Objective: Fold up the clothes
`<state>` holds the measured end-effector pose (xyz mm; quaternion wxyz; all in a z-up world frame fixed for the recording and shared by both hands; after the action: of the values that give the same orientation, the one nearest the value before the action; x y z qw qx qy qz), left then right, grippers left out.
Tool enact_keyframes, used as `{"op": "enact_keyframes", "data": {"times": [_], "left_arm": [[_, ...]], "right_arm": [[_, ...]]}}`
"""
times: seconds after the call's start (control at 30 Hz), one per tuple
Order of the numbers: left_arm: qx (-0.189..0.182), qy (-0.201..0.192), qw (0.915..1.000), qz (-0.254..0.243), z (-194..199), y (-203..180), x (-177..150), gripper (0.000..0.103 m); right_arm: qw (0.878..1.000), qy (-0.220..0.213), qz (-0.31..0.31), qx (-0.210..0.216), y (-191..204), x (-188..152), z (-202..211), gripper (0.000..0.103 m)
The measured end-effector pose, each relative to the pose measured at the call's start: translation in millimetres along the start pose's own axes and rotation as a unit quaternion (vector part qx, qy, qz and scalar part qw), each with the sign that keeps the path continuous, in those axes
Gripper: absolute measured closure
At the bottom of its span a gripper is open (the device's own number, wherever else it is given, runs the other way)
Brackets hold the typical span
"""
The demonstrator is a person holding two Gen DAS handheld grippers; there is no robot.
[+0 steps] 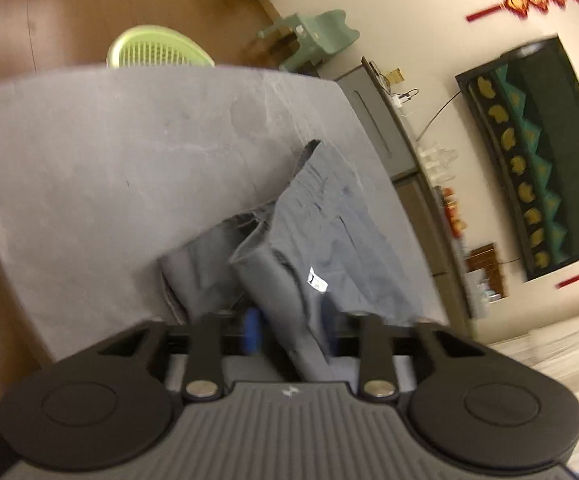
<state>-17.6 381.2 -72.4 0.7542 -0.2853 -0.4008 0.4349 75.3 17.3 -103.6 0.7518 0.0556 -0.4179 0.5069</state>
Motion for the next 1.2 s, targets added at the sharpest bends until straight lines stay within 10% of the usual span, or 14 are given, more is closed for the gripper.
{"op": "enact_keyframes", "data": {"times": [0.17, 0.23, 0.47, 0.57, 0.67, 0.8, 0.9, 1.03, 1.2], "left_arm": [[0.014, 0.052, 0.9968, -0.059, -30, -31, -25, 0.041], [0.03, 0.043, 0.9943, -0.093, -29, -35, -26, 0.099], [0.024, 0.02, 0.9973, -0.066, 1, -28, -27, 0.099], [0.031, 0.044, 0.9959, -0.073, -19, -33, -32, 0.087], [0.031, 0.037, 0.9953, -0.084, -22, -39, -25, 0.097], [-0.03, -0.007, 0.9979, -0.057, 25, -50, -5, 0.101], [0.002, -0.004, 0.9994, -0.034, 40, -33, -11, 0.093], [0.018, 0.014, 0.9936, -0.111, 34, -59, -52, 0.069], [0.013, 0.067, 0.9696, -0.235, 18, -98, -118, 0.062]], "right_arm": [[0.999, -0.007, 0.015, -0.04, -9, -32, 3, 0.042], [0.998, -0.006, 0.031, -0.062, -12, -38, 4, 0.043], [0.989, -0.002, 0.035, -0.143, -57, -63, 30, 0.041], [0.98, 0.039, 0.075, -0.179, -67, -78, 11, 0.06], [0.978, 0.054, 0.09, -0.179, -68, -83, 5, 0.102], [0.986, 0.027, 0.069, -0.151, -68, -81, 53, 0.103], [0.992, 0.003, 0.056, -0.115, -62, -80, 88, 0.103], [0.993, -0.016, 0.061, -0.099, -56, -66, 72, 0.037], [0.986, 0.0, 0.139, -0.087, -28, -52, 19, 0.04]]}}
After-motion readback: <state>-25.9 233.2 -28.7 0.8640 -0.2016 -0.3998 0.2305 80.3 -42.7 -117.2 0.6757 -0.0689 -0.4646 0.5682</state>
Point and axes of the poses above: each gripper's, at about its wrist camera, not at the fingertips, and z roughly against the way its jaws point, y to its left, x to its top, the point moved 9 cm from there along -z, roughly the way its jaws point, and after that the axes turned 7 degrees about -x, right-handed, at the moved point
